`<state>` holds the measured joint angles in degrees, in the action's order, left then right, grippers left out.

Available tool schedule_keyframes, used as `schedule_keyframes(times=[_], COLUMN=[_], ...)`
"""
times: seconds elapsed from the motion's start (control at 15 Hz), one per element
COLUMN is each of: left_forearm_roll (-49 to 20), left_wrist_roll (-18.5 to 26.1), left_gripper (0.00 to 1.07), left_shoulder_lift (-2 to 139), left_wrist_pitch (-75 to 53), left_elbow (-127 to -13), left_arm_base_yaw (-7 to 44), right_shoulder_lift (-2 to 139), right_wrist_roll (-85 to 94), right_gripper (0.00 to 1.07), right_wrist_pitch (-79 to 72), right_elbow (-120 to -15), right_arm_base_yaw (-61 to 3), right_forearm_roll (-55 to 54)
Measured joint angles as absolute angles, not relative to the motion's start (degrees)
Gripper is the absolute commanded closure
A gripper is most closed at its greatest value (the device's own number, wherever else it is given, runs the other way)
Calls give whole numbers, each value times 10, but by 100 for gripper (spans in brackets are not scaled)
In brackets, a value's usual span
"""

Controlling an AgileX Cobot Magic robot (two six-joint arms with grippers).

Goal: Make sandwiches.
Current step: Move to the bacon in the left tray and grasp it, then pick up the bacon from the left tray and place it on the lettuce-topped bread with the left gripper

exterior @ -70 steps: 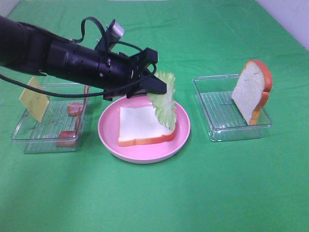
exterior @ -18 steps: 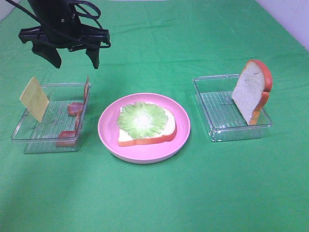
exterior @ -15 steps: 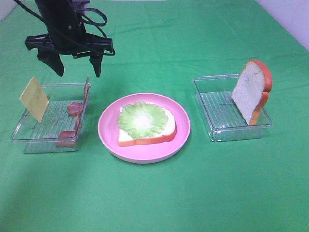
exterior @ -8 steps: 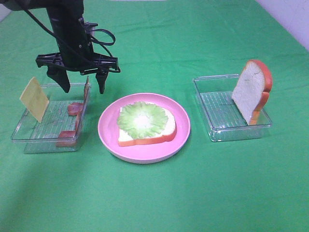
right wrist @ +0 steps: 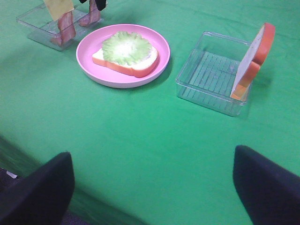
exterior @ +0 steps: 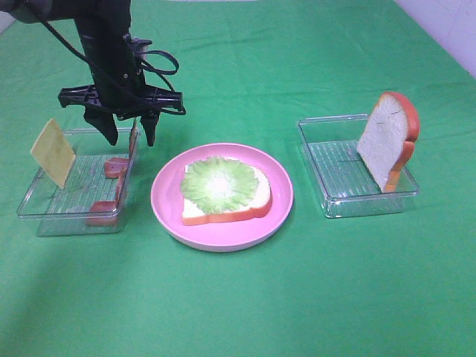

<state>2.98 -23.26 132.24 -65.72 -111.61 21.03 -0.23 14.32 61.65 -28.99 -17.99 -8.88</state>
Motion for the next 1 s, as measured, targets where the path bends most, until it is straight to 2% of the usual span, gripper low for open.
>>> schedule_keyframes(times=[0.2, 0.47, 0.6, 1.0], left_forearm_roll=[38, 38, 52, 62], left_wrist_roll=[-233, -233, -233, -230], left_gripper=[79, 91, 107, 107], left_shoulder_lift=[1323, 1323, 1323, 1312], left_wrist_pitch=[-654, -646, -645, -645], left_elbow=[-1116, -1116, -1116, -1116], left_arm_base_yaw=[210, 210, 210, 210], right_shoulder_lift=[-2, -2, -2, -2], right_wrist_roll=[143, 143, 143, 143], right_gripper=[23, 23, 23, 23], right_wrist_pitch=[617, 617, 617, 617], right_elbow=[-290, -290, -290, -290], right_arm_base_yaw=[-180, -180, -180, -180], right_forearm_roll=[-89, -89, -89, -89])
